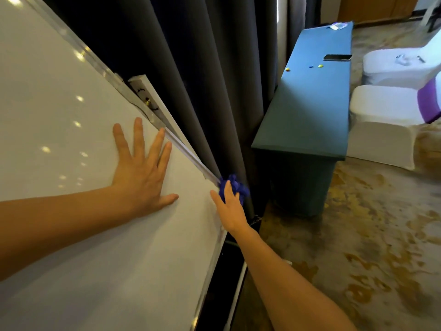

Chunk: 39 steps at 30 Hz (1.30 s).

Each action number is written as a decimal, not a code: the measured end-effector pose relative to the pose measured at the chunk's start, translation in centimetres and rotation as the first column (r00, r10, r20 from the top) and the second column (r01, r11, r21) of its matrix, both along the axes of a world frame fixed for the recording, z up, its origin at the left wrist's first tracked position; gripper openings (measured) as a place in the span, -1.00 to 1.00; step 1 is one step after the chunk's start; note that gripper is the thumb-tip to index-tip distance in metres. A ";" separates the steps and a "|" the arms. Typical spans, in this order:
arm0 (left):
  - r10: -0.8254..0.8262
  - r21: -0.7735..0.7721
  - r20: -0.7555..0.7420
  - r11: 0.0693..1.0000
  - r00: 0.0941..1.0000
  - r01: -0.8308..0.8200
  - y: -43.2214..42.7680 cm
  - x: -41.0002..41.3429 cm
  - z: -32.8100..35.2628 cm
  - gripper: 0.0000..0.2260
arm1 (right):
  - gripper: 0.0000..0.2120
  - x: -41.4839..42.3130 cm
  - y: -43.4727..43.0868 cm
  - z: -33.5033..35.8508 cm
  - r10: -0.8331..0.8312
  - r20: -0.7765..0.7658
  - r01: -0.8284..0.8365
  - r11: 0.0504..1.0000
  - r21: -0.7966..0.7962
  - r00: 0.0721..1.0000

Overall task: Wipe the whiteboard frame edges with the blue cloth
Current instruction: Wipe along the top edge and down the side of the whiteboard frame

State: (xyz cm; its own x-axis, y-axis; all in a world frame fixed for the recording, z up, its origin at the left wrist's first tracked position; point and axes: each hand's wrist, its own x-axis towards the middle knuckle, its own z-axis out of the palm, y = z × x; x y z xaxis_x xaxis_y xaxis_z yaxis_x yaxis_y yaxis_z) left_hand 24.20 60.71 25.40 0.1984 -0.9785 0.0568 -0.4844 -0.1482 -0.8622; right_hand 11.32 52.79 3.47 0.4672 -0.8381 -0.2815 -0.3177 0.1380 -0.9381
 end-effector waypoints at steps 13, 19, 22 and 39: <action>-0.005 0.060 -0.016 0.998 1.000 0.005 -1.1 -2.3 -0.9 0.01 | -0.33 -1.0 -1.4 -3.5 -0.023 0.142 -0.011 0.972 0.234 0.990; -0.005 0.066 -0.028 0.998 1.000 0.007 -0.8 -2.5 -0.9 -0.02 | -0.71 -0.8 -1.2 -5.5 -0.504 0.373 -0.005 0.590 0.808 0.779; -0.063 0.040 -0.020 0.997 0.998 0.064 -0.8 -2.0 -1.1 -0.04 | -0.72 -0.9 0.4 -5.0 -0.497 0.403 -0.100 0.529 0.842 0.769; -0.157 0.049 -0.072 0.986 0.985 0.161 2.4 -7.7 -2.3 -0.23 | -0.30 -9.8 -1.0 -2.5 -0.620 0.288 0.015 0.437 0.899 0.730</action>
